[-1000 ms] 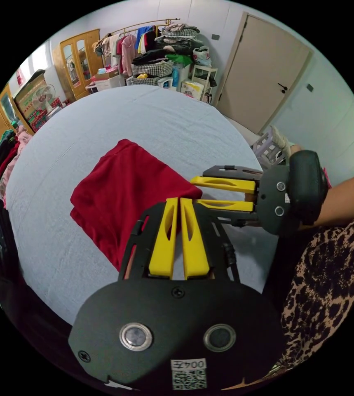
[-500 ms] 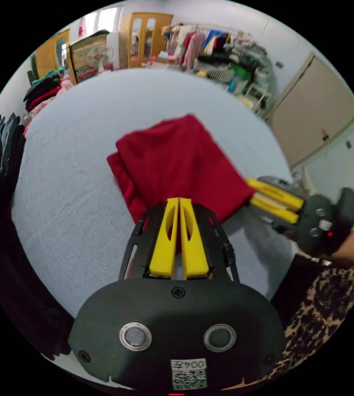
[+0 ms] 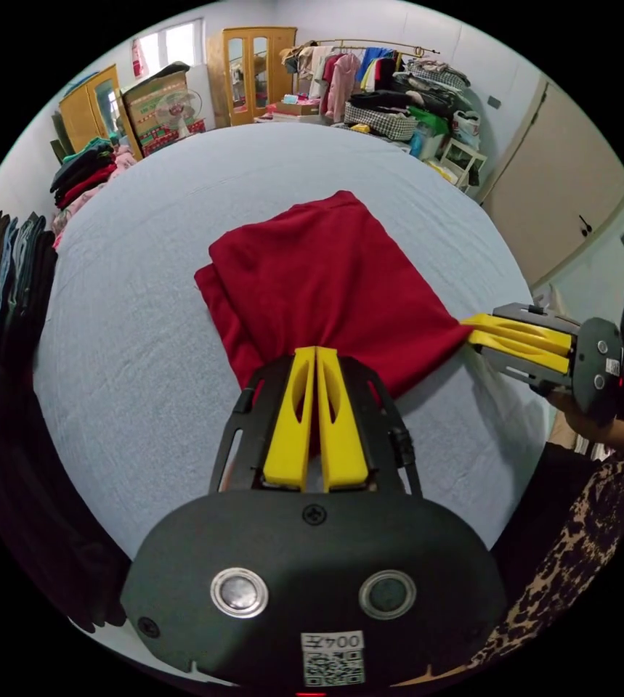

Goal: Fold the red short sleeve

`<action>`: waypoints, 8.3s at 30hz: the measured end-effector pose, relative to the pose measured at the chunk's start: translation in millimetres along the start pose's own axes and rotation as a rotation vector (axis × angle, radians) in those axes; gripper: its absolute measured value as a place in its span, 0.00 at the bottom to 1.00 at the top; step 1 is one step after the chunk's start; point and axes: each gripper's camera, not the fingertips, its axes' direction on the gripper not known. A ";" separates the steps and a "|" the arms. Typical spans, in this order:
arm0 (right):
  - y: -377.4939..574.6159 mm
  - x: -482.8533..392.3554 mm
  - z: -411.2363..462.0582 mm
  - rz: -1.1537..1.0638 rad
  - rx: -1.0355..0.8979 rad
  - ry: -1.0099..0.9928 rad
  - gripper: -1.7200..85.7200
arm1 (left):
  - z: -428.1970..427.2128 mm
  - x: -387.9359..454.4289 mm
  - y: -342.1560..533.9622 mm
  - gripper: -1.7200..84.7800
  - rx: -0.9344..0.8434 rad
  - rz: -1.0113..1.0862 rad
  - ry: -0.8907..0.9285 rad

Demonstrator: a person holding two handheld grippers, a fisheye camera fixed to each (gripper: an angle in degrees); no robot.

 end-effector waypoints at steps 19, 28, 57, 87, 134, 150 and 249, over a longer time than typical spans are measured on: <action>-95.2 131.5 17.7 0.050 -0.013 -0.490 0.16 | -8.1 -15.1 15.1 0.02 0.067 -0.079 0.039; -183.6 124.4 70.9 -0.103 -0.264 -0.440 0.10 | -14.7 -22.8 19.9 0.02 0.084 -0.119 0.062; -343.0 134.7 112.5 -0.288 -0.503 -0.462 0.08 | -94.8 -82.0 29.3 0.04 0.294 -0.324 0.101; -351.6 166.6 123.9 -0.365 -0.460 -0.423 0.08 | -45.4 -80.2 44.0 0.02 0.059 -0.306 0.068; 6.3 460.2 249.6 0.341 -0.328 -1.348 0.07 | 58.4 -112.5 259.2 0.27 0.428 -1.359 1.113; 204.5 526.8 290.4 0.527 -0.335 -1.591 0.23 | 111.1 -45.4 246.6 0.08 0.446 -1.334 1.134; 2272.1 246.9 159.9 2.441 0.397 -0.174 0.06 | 684.8 1988.6 505.8 0.08 -1.394 0.992 1.069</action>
